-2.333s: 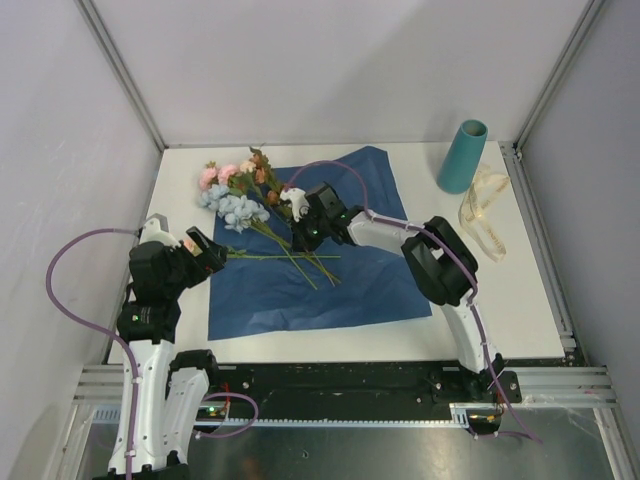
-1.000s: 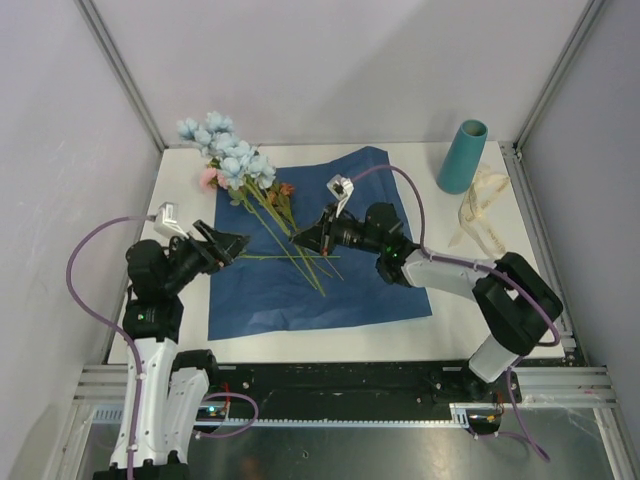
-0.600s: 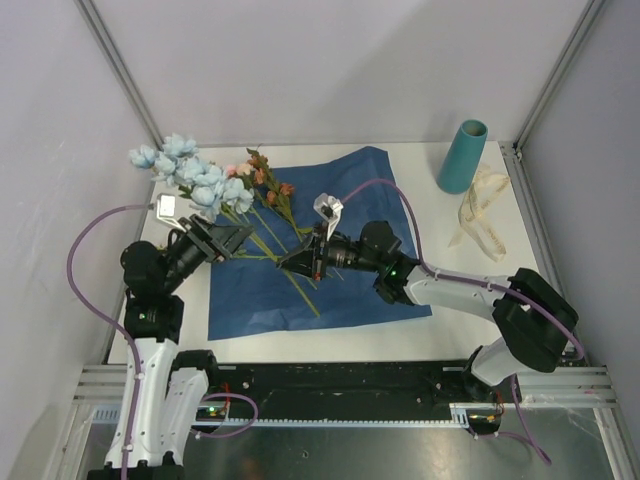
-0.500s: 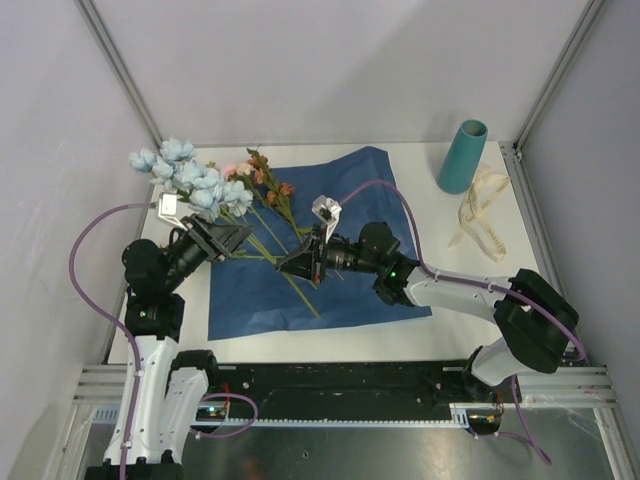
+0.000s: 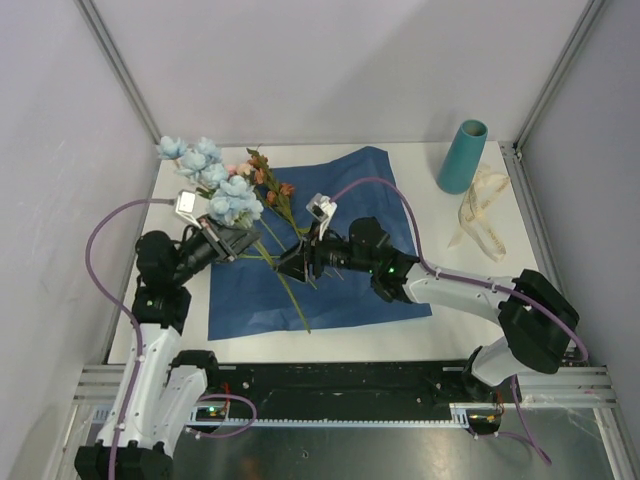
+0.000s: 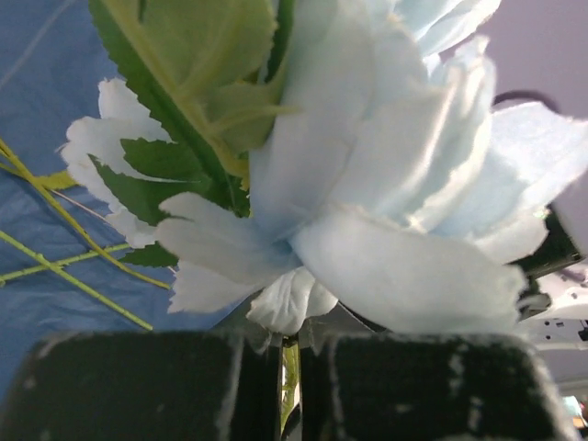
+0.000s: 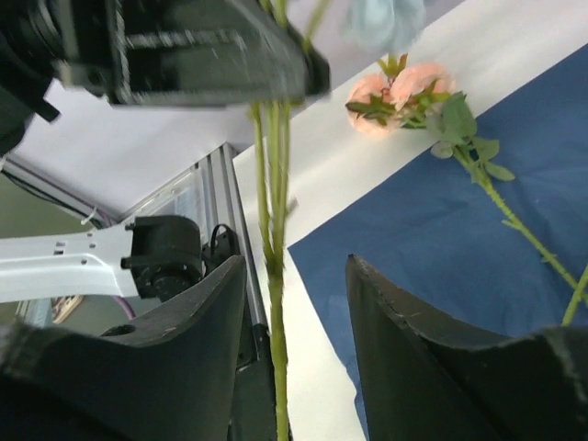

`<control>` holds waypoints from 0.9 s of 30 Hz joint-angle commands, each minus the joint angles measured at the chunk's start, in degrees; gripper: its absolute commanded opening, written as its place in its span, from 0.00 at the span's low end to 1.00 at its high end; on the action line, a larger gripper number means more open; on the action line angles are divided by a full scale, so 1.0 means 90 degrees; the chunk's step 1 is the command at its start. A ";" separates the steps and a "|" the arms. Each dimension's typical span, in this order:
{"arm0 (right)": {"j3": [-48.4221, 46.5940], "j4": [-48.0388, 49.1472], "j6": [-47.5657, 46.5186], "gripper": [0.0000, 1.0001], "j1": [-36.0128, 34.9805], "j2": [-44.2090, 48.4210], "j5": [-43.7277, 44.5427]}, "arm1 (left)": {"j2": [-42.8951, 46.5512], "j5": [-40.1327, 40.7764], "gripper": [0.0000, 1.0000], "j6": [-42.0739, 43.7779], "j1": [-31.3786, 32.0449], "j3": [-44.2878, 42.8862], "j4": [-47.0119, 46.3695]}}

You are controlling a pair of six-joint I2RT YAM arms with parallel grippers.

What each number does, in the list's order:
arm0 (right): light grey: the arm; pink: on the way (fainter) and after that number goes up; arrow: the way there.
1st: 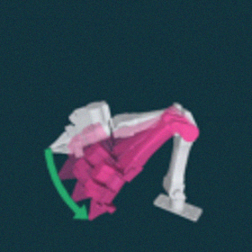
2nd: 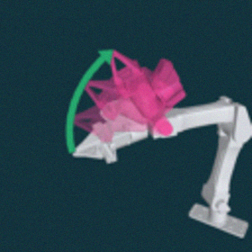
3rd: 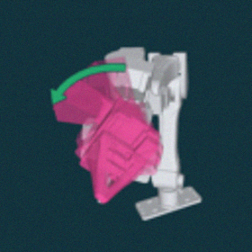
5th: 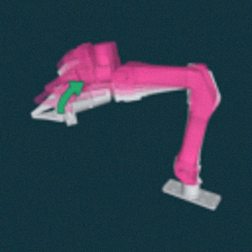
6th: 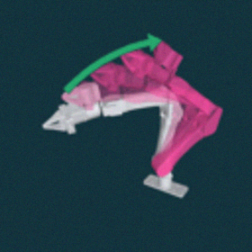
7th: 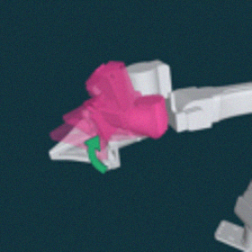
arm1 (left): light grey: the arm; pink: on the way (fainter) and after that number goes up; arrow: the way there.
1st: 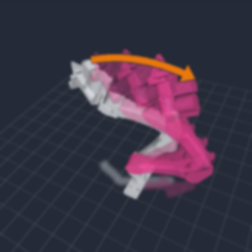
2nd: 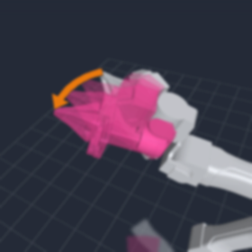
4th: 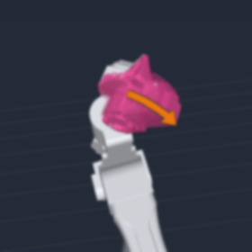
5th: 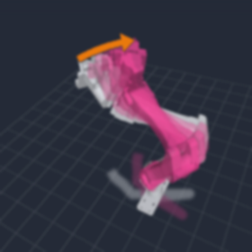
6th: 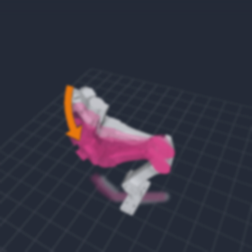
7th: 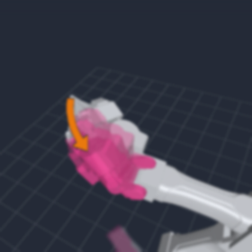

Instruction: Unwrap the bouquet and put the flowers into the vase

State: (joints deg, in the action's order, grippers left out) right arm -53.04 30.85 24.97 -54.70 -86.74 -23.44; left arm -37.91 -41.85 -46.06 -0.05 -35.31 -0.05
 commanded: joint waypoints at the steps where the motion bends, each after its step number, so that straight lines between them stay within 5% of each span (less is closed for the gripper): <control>1: -0.0668 -0.0348 -0.0220 0.54 -0.0069 0.0019 0.0359 | -0.0225 -0.0176 0.00 0.0436 0.0296 -0.0016 -0.0084; 14: -0.1444 -0.0816 -0.0546 0.50 -0.0406 -0.0650 0.0808 | -0.0115 0.0042 0.00 0.0922 0.0635 -0.0151 0.0471; 16: -0.1478 -0.0853 -0.0621 0.41 -0.0446 -0.0656 0.0910 | -0.0073 0.0036 0.00 0.0932 0.0632 -0.0142 0.0479; 20: -0.1489 -0.0824 -0.0717 0.08 -0.0498 -0.0652 0.1060 | 0.0007 -0.0024 0.00 0.0951 0.0638 -0.0139 0.0503; 22: -0.1490 -0.0802 -0.0764 0.02 -0.0508 -0.0623 0.1117 | 0.0046 -0.0064 0.12 0.0964 0.0638 -0.0144 0.0540; 25: -0.1490 -0.0833 -0.0895 0.00 -0.0496 -0.0484 0.1332 | 0.0087 -0.0106 0.60 0.1061 0.0638 -0.0187 0.0726; 27: -0.1490 -0.0885 -0.1089 0.00 -0.0456 -0.0315 0.1605 | 0.0107 -0.0123 0.80 0.1164 0.0640 -0.0210 0.0918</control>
State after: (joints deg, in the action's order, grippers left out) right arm -63.83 21.78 19.07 -59.02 -92.66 -14.04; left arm -38.02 -41.15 -37.58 5.39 -35.35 5.89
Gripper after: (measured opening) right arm 0.047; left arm 0.651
